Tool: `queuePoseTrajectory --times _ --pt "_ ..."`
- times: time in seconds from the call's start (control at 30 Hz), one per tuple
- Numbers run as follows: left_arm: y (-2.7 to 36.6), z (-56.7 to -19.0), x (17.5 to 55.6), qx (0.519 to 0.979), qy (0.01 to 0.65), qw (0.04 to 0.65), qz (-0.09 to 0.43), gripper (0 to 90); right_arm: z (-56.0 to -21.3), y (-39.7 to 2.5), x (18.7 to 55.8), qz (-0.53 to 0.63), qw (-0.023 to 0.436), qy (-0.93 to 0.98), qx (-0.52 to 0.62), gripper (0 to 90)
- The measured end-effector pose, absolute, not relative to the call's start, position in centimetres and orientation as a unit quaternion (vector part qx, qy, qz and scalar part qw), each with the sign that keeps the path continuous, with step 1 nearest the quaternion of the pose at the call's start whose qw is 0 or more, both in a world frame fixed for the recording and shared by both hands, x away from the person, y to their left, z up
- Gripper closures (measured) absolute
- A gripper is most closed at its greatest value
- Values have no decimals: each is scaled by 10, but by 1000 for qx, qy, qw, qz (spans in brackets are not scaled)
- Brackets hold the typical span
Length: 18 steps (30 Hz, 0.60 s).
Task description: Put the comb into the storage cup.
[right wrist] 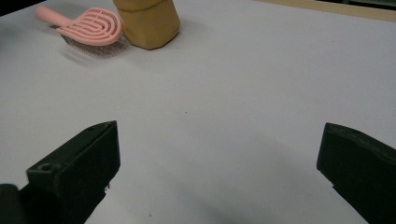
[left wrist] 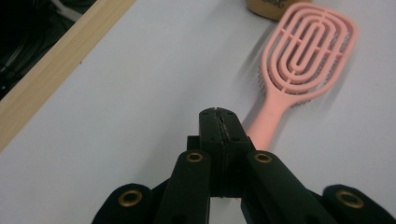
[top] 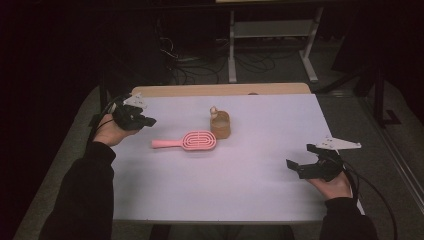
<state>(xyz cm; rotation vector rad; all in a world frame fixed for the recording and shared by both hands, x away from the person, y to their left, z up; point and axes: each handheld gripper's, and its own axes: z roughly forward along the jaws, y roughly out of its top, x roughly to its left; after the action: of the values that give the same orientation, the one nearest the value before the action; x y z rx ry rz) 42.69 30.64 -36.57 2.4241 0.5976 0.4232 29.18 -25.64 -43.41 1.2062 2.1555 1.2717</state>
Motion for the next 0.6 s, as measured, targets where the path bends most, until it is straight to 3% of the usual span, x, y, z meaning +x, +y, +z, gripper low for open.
queuePoseTrajectory --times 0.3,0.6 --pt "290 -367 430 936 166 271 154 897 -434 -256 292 450 180 764 426 0" --pt "277 -376 433 943 153 256 146 818 -435 -256 292 449 177 766 424 0"
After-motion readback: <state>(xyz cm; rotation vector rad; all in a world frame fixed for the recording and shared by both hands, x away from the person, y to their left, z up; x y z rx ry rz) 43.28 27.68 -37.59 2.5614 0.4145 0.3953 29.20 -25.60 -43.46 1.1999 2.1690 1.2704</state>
